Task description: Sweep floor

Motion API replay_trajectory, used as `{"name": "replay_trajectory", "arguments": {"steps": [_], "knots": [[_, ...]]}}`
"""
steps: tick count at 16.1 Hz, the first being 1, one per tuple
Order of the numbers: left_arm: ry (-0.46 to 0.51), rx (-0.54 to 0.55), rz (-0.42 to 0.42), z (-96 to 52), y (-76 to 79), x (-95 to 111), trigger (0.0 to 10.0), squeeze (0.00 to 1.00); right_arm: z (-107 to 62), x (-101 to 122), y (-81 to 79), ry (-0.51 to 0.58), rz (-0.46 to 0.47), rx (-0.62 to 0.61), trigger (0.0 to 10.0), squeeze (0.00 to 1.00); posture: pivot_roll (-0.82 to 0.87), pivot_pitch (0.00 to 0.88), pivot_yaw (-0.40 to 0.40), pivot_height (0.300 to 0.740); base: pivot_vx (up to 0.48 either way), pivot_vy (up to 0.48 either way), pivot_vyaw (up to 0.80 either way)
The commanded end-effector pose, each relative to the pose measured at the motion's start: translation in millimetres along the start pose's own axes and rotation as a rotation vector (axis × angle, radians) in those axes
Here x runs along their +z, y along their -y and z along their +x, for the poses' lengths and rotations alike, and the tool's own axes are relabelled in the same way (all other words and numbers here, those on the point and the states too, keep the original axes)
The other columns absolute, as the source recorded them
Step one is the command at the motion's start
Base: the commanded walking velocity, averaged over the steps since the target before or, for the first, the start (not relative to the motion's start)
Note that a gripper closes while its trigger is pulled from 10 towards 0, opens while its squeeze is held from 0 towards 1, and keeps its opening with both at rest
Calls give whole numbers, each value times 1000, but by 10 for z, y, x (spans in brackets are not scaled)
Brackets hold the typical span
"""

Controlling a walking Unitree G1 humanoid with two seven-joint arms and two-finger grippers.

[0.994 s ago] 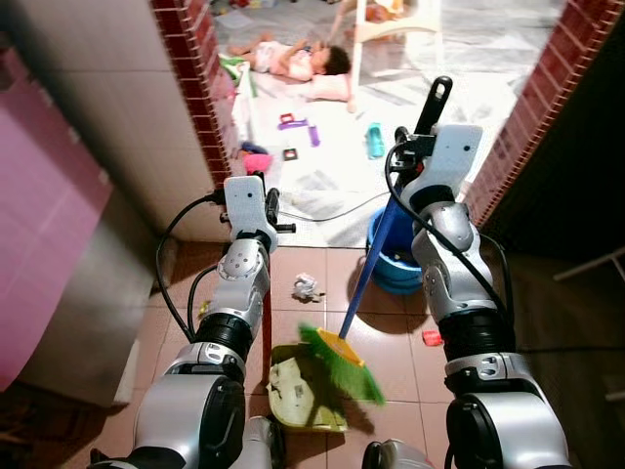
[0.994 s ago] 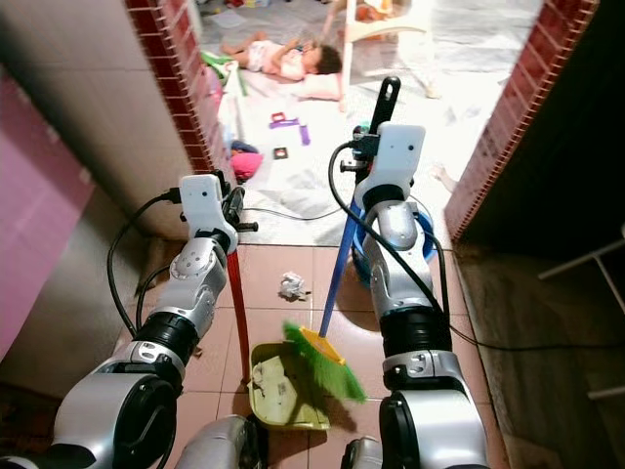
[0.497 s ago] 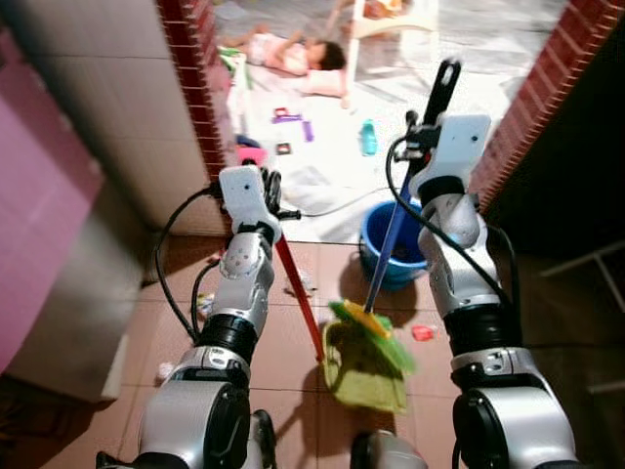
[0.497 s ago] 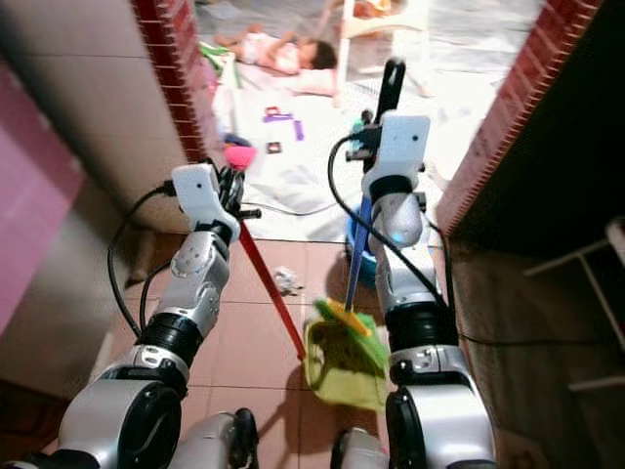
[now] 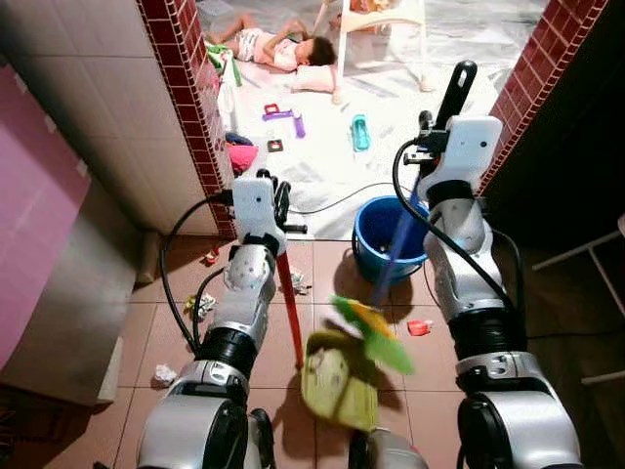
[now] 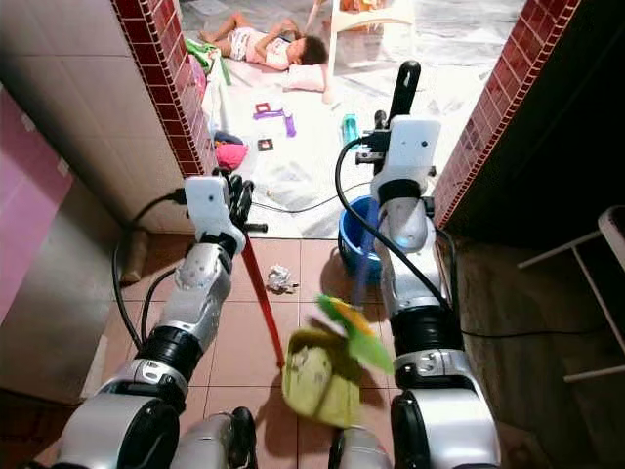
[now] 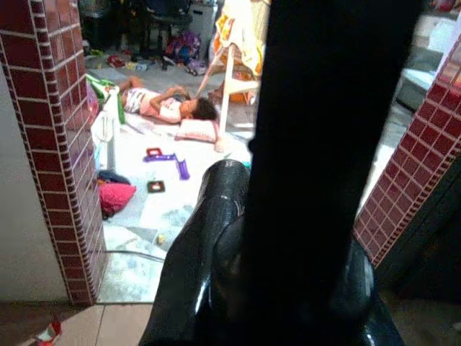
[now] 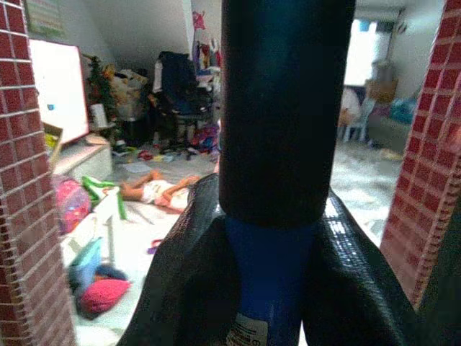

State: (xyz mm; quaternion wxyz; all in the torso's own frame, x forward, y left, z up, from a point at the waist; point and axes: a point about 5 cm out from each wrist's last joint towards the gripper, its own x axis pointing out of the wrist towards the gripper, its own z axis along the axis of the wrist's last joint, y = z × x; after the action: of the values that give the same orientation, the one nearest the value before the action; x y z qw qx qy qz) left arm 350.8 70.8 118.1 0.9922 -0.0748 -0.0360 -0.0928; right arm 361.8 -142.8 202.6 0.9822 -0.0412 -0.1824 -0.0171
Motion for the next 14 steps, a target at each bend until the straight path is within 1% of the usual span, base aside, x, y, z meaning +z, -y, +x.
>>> {"name": "replay_trajectory", "arguments": {"steps": [1,4,6,7,8,9,10,11,12,13,14], "knots": [[63,-19,-9,37,66,133,10000,0,74,218,-20,114,-34,9,10000,0,-133,92,23,740,0,0,0],[64,-25,-5,38,68,138,10000,0,109,343,-99,192,-91,54,10000,0,-132,83,24,740,0,0,0],[73,-11,-9,42,65,161,10000,0,79,333,-117,196,-96,59,10000,0,-132,81,24,740,0,0,0],[92,12,-4,38,42,205,10000,0,27,303,-116,201,-134,67,10000,0,-132,81,24,740,0,0,0],[92,12,-4,38,42,205,10000,0,27,303,-116,201,-134,67,10000,0,-132,81,24,740,0,0,0],[105,20,13,22,14,226,10000,0,-28,273,-91,213,-182,75,10000,0,-130,74,21,740,0,0,0],[99,27,34,-9,-28,197,10000,0,-85,213,-63,205,-206,81,10000,0,-126,76,23,740,0,0,0],[92,30,40,-23,-44,175,10000,0,-103,187,-55,198,-208,82,10000,0,-126,76,23,740,0,0,0],[68,42,56,-66,-85,96,10000,0,-146,124,-55,190,-231,98,10000,0,-120,85,26,740,0,0,0],[62,46,60,-82,-97,71,10000,0,-161,103,-63,188,-245,108,10000,0,-119,86,27,740,0,0,0],[52,56,74,-117,-124,31,10000,0,-197,75,-92,209,-292,140,10000,0,-114,101,33,740,0,0,0]]}}
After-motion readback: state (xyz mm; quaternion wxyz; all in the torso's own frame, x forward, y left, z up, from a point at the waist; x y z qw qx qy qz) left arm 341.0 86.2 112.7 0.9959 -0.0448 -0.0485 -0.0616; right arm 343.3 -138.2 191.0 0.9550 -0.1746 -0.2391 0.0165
